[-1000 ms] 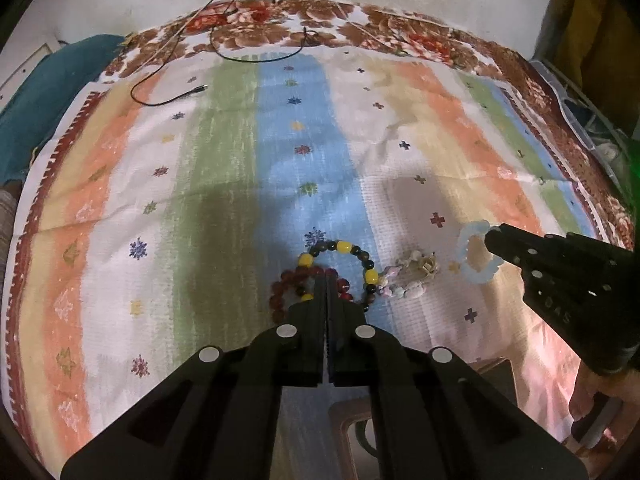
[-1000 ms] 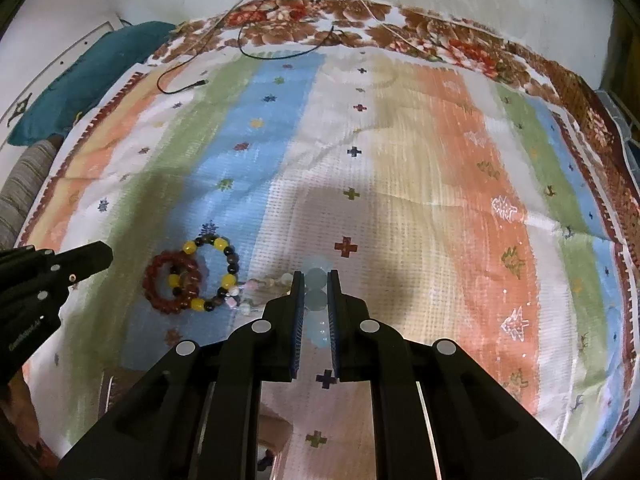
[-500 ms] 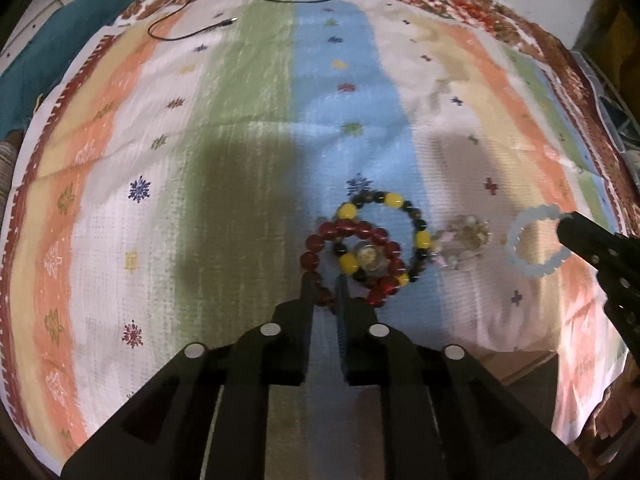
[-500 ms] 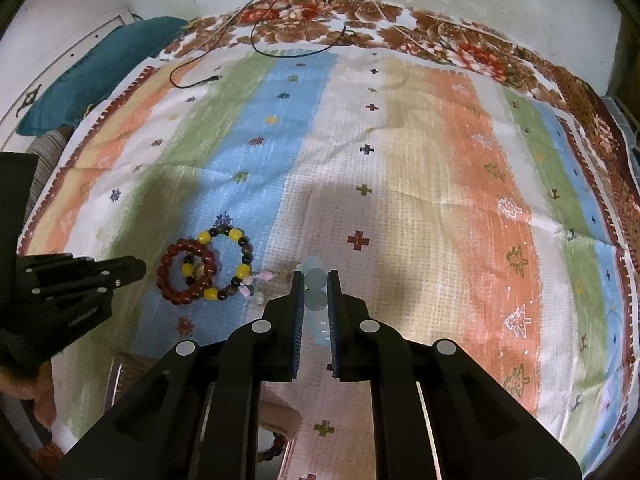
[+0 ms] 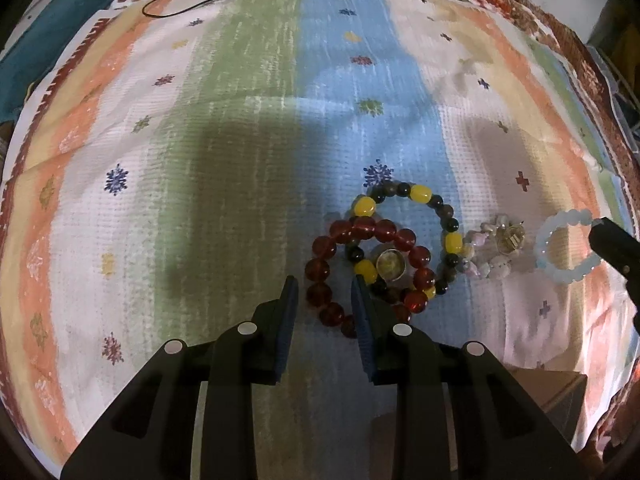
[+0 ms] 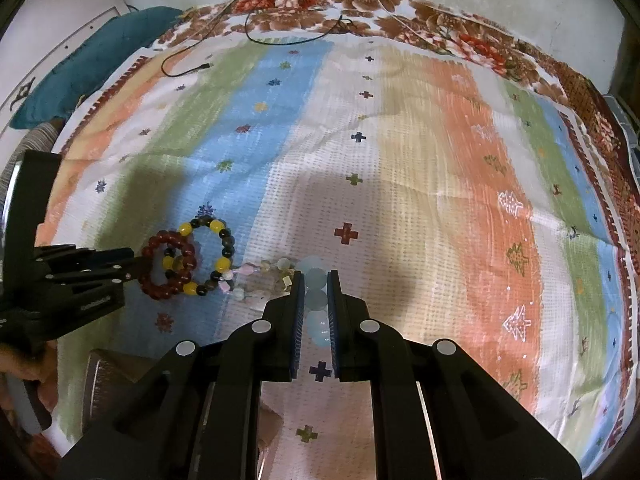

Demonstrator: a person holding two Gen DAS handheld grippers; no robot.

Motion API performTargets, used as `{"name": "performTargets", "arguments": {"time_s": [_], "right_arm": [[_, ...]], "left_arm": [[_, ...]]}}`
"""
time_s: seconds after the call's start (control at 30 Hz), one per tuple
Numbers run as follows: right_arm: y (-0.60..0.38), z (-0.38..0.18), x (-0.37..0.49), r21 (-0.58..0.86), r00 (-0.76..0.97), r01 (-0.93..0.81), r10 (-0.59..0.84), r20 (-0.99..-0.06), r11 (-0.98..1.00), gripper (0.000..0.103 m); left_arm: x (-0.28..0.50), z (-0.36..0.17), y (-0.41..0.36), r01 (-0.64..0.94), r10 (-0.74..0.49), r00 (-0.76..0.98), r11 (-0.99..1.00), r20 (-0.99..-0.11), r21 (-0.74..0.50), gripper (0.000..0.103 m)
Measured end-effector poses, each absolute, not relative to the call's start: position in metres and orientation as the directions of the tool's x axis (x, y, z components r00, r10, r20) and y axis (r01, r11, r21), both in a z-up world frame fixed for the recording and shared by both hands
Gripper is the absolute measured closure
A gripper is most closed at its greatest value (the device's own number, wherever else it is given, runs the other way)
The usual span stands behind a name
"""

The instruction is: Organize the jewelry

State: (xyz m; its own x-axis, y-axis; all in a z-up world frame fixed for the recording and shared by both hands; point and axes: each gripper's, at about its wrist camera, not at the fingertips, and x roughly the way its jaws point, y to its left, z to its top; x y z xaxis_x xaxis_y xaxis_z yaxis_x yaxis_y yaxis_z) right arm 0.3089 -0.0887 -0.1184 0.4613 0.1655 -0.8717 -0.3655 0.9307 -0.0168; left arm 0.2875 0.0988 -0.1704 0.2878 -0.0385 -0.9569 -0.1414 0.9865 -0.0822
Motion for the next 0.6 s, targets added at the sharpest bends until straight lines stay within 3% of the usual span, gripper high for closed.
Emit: {"name": "performTargets", "arguments": {"time_s": [0.2,0.6], "right_arm": [[-0.088,-0.118,0.308,-0.016,0.461,-0.366,0.166,-0.872,0.93,0.091],[-0.093,-0.111,0.308,-0.007,0.473,-0.364,0.179,-0.863,0.931,0.091]], "left_arm": [[0.292,-0.18,0.093,-0.123,-0.004,0.272,0.992,-0.962,-0.039,0.077],[0.283,-0.168,0.083,-0.079,0.066,0.313,0.996,-0.947,0.043,0.09]]}}
